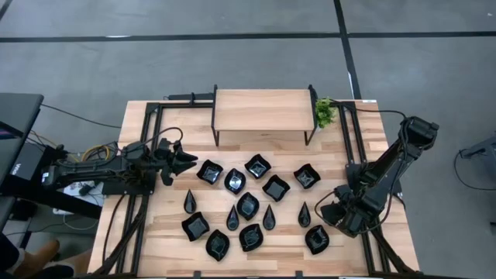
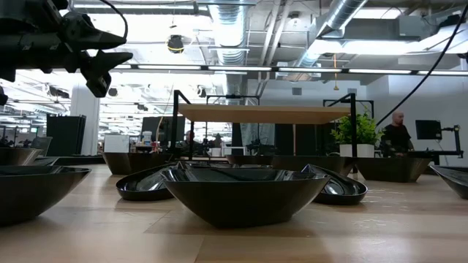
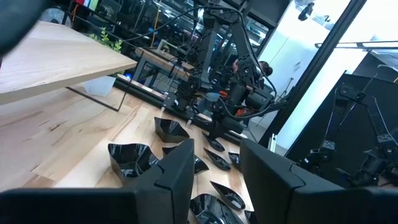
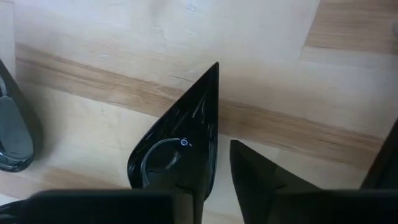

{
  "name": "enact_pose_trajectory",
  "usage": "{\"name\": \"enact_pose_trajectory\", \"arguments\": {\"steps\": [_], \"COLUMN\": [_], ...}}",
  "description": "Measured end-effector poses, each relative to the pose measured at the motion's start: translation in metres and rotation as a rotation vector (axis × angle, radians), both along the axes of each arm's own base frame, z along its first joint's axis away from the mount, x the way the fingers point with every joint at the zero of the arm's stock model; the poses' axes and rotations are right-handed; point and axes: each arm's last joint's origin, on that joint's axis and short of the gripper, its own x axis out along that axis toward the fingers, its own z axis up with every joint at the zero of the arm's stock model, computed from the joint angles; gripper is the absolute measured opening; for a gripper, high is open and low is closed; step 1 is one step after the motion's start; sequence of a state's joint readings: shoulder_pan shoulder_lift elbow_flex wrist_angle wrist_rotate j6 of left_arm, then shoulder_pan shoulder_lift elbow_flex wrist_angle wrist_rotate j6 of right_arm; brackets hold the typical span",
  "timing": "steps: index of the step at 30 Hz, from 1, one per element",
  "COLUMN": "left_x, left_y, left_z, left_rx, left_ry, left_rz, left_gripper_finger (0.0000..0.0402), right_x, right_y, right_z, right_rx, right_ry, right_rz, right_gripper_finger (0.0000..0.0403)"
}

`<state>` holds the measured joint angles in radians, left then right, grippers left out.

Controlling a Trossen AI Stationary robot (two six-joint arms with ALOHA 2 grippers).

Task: Pick & Place Mini shaped plates
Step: Put the black drop shaped plate on the shelf

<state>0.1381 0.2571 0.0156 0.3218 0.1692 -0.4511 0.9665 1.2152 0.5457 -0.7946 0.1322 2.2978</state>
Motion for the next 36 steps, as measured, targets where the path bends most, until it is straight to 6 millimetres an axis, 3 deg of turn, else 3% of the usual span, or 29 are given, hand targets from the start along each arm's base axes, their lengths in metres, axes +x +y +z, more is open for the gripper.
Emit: {"name": "enact_pose_trajectory", "arguments": {"steps": [6, 18, 30, 36], "left_x": [0.000, 0.000, 0.000, 0.000], "left_y": [0.000, 0.000, 0.000, 0.000], "left_z": [0.000, 0.000, 0.000, 0.000], "left_rx": [0.000, 0.001, 0.001, 0.001], "left_ry": [0.000, -0.001, -0.002, -0.002], "left_rz": [0.000, 0.000, 0.000, 0.000], "left_gripper_finger": [0.0131, 0.0131, 0.0131, 0.0131], "right_x": [0.000, 0.001, 0.005, 0.010], "right_y": [0.000, 0.001, 0.007, 0.008], "right_z": [0.000, 0.002, 0.031, 0.058], "right_rx": [-0.001, -0.002, -0.036, -0.056], "right_ry": [0.001, 0.000, 0.013, -0.083], "right_rz": [0.000, 0.004, 0.021, 0.015], "right_gripper_finger": [0.0027, 0.0004, 0.0001, 0.0001]}}
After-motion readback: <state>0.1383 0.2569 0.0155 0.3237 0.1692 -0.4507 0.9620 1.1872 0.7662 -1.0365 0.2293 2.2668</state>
